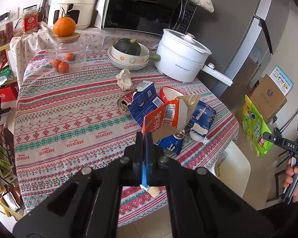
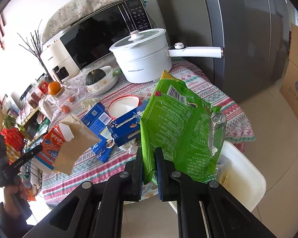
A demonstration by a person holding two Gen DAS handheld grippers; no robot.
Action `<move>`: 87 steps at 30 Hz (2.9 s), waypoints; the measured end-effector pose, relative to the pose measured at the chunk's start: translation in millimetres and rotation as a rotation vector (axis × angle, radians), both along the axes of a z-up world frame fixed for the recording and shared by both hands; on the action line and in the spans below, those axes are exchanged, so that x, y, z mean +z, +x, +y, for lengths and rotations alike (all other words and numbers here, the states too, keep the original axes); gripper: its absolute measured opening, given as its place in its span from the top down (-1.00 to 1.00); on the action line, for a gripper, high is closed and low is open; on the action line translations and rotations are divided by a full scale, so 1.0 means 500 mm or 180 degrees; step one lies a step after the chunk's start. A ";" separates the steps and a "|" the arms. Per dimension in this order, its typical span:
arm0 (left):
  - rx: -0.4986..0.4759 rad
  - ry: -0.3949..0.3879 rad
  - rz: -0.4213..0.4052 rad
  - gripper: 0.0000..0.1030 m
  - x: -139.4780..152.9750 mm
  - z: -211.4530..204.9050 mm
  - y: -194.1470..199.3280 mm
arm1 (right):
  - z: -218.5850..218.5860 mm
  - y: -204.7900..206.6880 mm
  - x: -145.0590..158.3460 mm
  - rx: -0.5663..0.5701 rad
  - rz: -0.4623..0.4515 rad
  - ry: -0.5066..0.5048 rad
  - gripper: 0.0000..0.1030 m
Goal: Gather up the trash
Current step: 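Drop the paper bag into the white bin with the left gripper while the right holds the green bag, then lower the green snack bag into the white bin and open the right gripper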
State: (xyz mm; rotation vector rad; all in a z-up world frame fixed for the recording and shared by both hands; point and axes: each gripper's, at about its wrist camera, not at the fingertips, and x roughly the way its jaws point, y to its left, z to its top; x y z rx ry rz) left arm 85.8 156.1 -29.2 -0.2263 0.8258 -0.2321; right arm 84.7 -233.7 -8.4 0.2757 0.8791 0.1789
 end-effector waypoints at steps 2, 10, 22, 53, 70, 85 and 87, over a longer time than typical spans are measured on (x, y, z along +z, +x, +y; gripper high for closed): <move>-0.0025 -0.0022 -0.0003 0.95 0.003 -0.007 -0.004 | -0.003 -0.006 0.000 -0.0001 -0.0002 0.0023 0.78; -0.0332 -0.0206 -0.0235 0.96 0.048 -0.077 -0.038 | -0.028 -0.028 -0.005 -0.0033 -0.0004 0.0028 0.78; -0.0932 -0.0270 -0.0253 0.96 0.065 -0.229 -0.061 | -0.126 -0.075 -0.058 -0.0248 0.0174 -0.0019 0.78; -0.1688 -0.0034 0.0235 0.21 -0.094 -0.555 -0.022 | -0.287 -0.119 -0.148 -0.0652 0.0575 0.0002 0.77; -0.1684 -0.0279 0.0325 -0.45 -0.092 -0.567 -0.008 | -0.298 -0.118 -0.143 -0.0723 0.0555 0.0032 0.77; -0.1113 0.0259 0.0406 -0.91 -0.090 -0.462 0.008 | -0.253 -0.094 -0.142 -0.0515 0.0562 0.0051 0.68; -0.1066 0.0307 0.0400 -0.94 -0.085 -0.446 0.008 | -0.247 -0.090 -0.142 -0.0508 0.0572 0.0066 0.66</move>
